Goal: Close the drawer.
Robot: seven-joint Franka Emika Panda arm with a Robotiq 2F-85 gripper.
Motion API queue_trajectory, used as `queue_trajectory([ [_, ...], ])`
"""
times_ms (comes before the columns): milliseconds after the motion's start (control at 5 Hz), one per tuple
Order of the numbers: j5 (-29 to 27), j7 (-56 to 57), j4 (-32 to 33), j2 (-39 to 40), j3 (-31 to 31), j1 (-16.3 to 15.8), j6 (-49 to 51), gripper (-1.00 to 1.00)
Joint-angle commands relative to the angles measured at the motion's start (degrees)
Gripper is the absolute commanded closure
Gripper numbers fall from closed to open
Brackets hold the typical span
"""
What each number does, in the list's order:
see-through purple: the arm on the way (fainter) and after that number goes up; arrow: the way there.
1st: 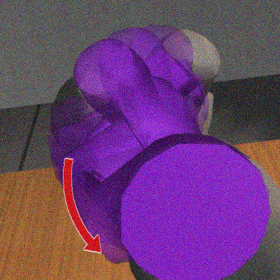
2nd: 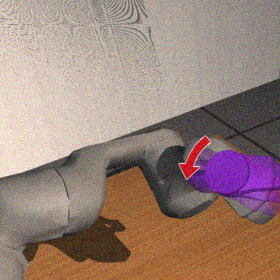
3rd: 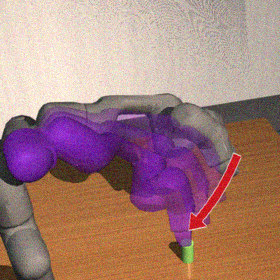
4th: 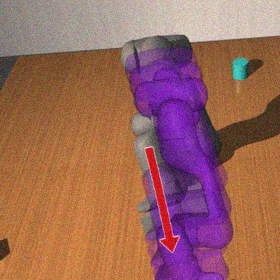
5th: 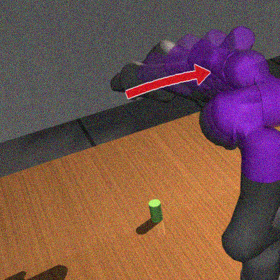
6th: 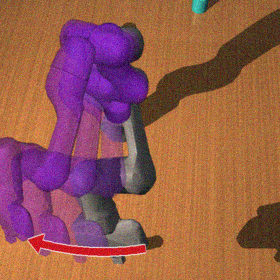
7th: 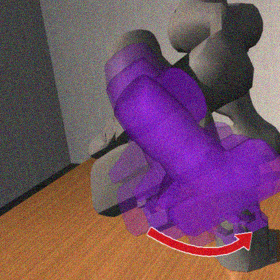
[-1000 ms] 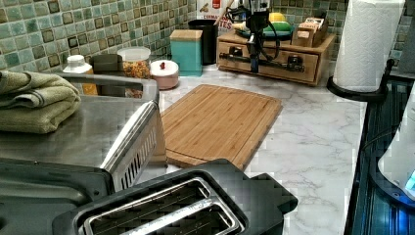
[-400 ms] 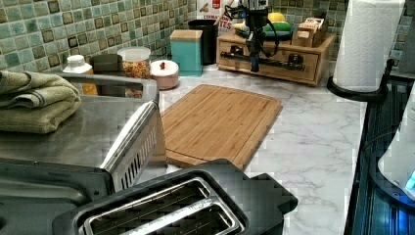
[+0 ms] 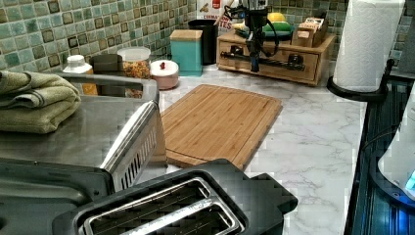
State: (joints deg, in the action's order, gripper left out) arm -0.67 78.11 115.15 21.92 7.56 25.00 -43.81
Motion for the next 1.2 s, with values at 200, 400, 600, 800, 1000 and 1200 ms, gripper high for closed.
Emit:
queue_trajectory([
  [200,2.8,4.9,-8.9,-1.7,6.2,6.6,-2.2,1.0],
  [400,2.8,4.9,-8.9,-1.7,6.2,6.6,-2.2,1.0],
  [600,2.8,4.9,-8.9,-1.7,6.2,6.6,-2.2,1.0],
  [800,2.8,4.9,-8.9,-1.7,6.2,6.6,-2.2,1.0],
  [1000,4.8,3.6,-8.9,-2.0,2.4,10.1,-2.1,1.0],
  [1200,3.2,4.7,-8.9,-1.8,5.5,7.2,-2.2,1.0],
])
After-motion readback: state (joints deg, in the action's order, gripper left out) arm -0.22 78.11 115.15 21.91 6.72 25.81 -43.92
